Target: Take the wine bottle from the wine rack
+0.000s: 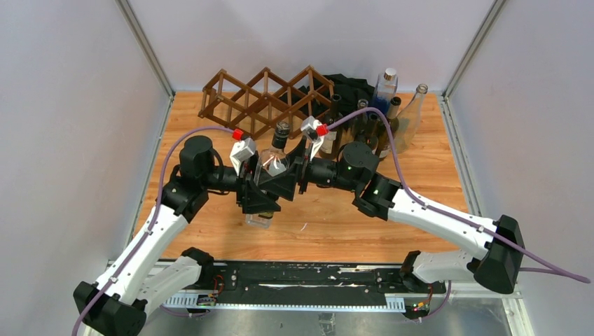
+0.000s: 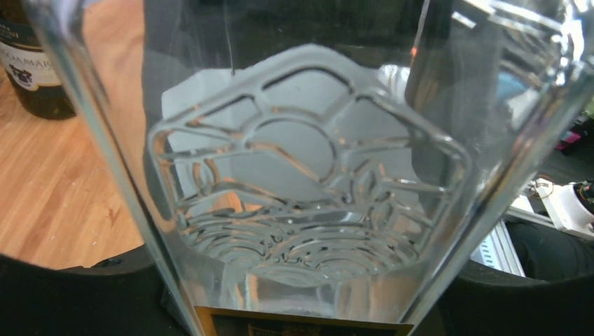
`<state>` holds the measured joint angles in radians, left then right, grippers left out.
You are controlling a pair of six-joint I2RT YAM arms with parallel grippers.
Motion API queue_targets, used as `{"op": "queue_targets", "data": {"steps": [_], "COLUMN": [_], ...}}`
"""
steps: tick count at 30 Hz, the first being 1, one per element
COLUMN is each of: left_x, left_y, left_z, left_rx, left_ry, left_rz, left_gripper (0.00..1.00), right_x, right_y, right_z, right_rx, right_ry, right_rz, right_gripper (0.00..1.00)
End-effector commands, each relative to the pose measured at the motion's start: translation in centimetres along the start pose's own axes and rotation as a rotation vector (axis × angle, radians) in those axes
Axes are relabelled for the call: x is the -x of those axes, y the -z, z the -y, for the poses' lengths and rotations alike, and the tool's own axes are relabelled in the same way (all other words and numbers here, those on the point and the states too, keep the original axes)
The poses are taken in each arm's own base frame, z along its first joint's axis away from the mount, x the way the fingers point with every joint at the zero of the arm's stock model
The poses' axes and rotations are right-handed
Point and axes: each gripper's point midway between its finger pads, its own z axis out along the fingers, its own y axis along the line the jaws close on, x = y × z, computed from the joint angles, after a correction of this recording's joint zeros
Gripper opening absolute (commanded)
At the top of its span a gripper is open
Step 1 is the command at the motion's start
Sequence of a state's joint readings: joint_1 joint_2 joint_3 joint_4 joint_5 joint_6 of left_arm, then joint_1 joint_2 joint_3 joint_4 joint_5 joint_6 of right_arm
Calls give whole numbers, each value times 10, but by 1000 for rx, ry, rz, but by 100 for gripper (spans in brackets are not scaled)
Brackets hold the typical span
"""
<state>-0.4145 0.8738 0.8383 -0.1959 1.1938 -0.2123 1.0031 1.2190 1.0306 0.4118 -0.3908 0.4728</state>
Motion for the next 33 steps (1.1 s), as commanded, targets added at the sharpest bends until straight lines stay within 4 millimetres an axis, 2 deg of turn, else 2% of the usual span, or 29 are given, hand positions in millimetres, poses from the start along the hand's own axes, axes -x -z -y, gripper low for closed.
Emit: {"op": "queue_targets", "data": {"steps": [1,2,3,5,6,7,11,13,14,19,21,25,29,33], "left_x": [11,10,9,8,4,1,-19,-24,-25,-17,-15,-16,-22,-19], "left_y": [4,4,4,5,7,9,25,37,47,79,87,94,99,102], "left_z": [26,25,22,12,7,0,-39,-58,-73,-120,-132,-154,-171,-172], "left_rx": [-85,-76,-58,0,27,67,258,322,373,555,617,674,725,746], "left_ry": [-104,-102,-96,-115,-129,-137,-143,-113,-92,-82,-95,-82,-29,-45], "left_rz": [-3,-6,-9,-25,-46,-69,-184,-185,-174,-135,-140,-147,-157,-158], "left_gripper": [3,17,43,79,94,99,100,100,100,100,100,100,100,100], "right_x": [35,35,35,35,35,34,27,25,21,14,13,4,-3,-6], "right_y": [-6,-7,-6,-4,-1,3,29,44,51,80,90,98,99,101], "right_z": [-12,-13,-13,-7,-3,2,44,65,77,132,153,191,215,233], "right_rx": [49,54,55,23,-5,-36,-264,-362,-406,-642,-734,-862,-926,-962], "right_ry": [25,25,30,41,56,78,217,280,320,435,473,491,490,469], "right_rz": [98,95,90,81,76,72,32,28,16,14,39,67,92,119], "right_gripper": [54,42,28,1,0,0,0,0,0,0,0,0,0,0]}}
